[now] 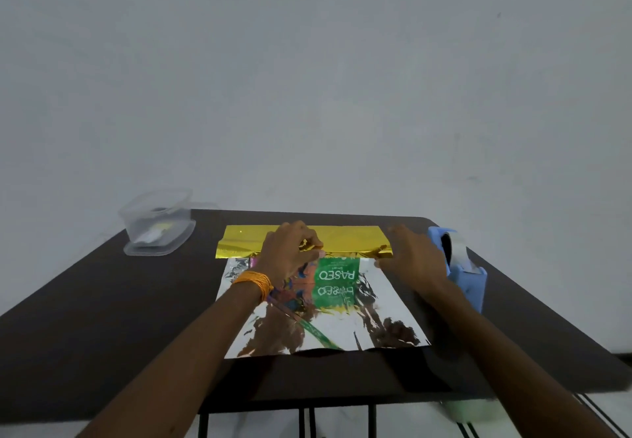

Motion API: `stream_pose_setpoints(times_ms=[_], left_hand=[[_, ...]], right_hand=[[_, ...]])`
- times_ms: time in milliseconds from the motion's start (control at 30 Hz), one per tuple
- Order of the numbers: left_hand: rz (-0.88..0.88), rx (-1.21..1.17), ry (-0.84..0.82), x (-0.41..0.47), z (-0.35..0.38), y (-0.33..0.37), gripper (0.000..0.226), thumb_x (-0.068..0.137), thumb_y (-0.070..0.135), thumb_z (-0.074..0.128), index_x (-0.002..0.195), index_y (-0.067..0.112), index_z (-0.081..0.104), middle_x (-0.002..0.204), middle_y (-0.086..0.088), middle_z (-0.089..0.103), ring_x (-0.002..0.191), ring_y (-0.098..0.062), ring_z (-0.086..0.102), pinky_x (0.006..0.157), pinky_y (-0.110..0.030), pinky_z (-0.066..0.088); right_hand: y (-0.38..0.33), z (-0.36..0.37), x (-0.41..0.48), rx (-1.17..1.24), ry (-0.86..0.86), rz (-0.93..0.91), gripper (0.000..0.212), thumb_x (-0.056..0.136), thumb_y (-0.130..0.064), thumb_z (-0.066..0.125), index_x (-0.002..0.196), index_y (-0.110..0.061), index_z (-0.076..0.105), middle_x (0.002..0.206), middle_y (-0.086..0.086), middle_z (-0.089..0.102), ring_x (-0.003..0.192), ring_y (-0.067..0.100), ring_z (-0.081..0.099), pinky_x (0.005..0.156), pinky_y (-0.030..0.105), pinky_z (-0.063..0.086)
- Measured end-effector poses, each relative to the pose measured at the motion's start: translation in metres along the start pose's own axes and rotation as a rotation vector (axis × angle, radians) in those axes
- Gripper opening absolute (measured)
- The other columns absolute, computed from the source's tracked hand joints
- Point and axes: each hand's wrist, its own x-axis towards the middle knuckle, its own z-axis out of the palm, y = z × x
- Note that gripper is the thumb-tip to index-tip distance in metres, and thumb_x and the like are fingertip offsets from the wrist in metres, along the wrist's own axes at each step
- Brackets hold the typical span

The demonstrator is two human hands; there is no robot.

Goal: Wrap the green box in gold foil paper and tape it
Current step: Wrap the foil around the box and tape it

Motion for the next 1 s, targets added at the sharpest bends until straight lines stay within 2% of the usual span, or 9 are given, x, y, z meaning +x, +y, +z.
stream_pose_setpoints(times_ms=[100,300,400,500,600,700,800,933,1000], left_hand=[[0.035,0.072,0.006,0.001,-0.001,0.003,0.014,0.086,0.042,0.07,0.091,0.029,0.067,0.097,0.008,0.06,0.094,-0.017,0.054,0.082,-0.042,0.046],[0.078,0.444,0.032,0.004,0.005,0.032,0.026,0.089,0.045,0.061,0.107,0.027,0.065,0.111,0.003,0.058,0.11,-0.022,0.051,0.088,-0.041,0.039],[0.072,0.23,0.097,0.001,0.023,0.066,0.034,0.088,0.044,0.065,0.116,0.025,0.064,0.117,0.001,0.06,0.113,-0.023,0.052,0.091,-0.042,0.042],[0.029,-0.156,-0.056,0.003,0.048,0.121,0.035,0.086,0.044,0.069,0.11,0.019,0.067,0.108,-0.001,0.065,0.1,-0.018,0.061,0.086,-0.036,0.049],[0.032,-0.279,-0.197,0.007,0.077,0.165,0.038,0.084,0.044,0.073,0.105,0.013,0.066,0.102,-0.009,0.066,0.093,-0.023,0.061,0.083,-0.038,0.05],[0.03,-0.33,-0.255,0.01,0.103,0.185,0.052,0.081,0.044,0.077,0.117,0.008,0.066,0.104,-0.008,0.063,0.092,-0.021,0.059,0.08,-0.036,0.049],[0.038,-0.304,-0.217,0.013,0.12,0.19,0.04,0.079,0.041,0.078,0.102,0.009,0.07,0.09,-0.003,0.055,0.08,-0.017,0.051,0.069,-0.029,0.036],[0.044,-0.289,-0.167,0.014,0.124,0.188,0.039,0.078,0.042,0.079,0.096,0.009,0.069,0.086,0.0,0.055,0.078,-0.017,0.052,0.065,-0.027,0.033],[0.051,-0.306,-0.152,0.013,0.124,0.187,0.037,0.078,0.042,0.079,0.093,0.009,0.069,0.084,-0.001,0.057,0.077,-0.017,0.053,0.064,-0.027,0.034]], right_hand=[[0.006,-0.026,-0.014,0.113,0.074,0.06,0.059,0.082,-0.05,0.073,0.13,-0.024,0.055,0.115,0.001,0.067,0.106,0.023,0.062,0.076,0.032,0.043],[0.067,-0.081,-0.034,0.147,0.27,0.332,0.017,0.088,-0.038,0.066,0.089,-0.022,0.069,0.077,-0.002,0.066,0.072,0.019,0.059,0.066,0.027,0.043],[0.096,-0.082,-0.041,0.312,0.132,0.482,0.035,0.087,-0.035,0.068,0.066,-0.011,0.054,0.061,0.002,0.05,0.056,0.019,0.045,0.055,0.027,0.035],[0.103,-0.076,-0.049,0.766,-0.069,0.643,0.035,0.088,-0.035,0.072,0.075,-0.008,0.056,0.061,0.005,0.047,0.051,0.016,0.037,0.048,0.025,0.028],[0.102,-0.072,-0.049,0.952,-0.112,0.687,0.027,0.087,-0.024,0.075,0.075,-0.008,0.057,0.061,0.005,0.04,0.05,0.014,0.03,0.046,0.023,0.025],[0.099,-0.072,-0.043,0.979,-0.086,0.691,0.024,0.084,-0.011,0.075,0.069,-0.005,0.057,0.062,0.006,0.041,0.051,0.014,0.031,0.042,0.022,0.025],[0.097,-0.073,-0.036,0.926,-0.074,0.691,0.022,0.082,-0.008,0.078,0.071,-0.004,0.058,0.063,0.008,0.046,0.05,0.014,0.032,0.035,0.019,0.025],[0.09,-0.073,-0.024,0.847,0.031,0.641,0.02,0.084,-0.014,0.077,0.073,-0.004,0.064,0.08,0.013,0.064,0.064,0.019,0.053,0.056,0.027,0.041],[0.083,-0.079,-0.021,0.783,0.084,0.588,0.022,0.084,-0.015,0.076,0.069,-0.001,0.066,0.08,0.016,0.066,0.067,0.02,0.053,0.061,0.029,0.041]])
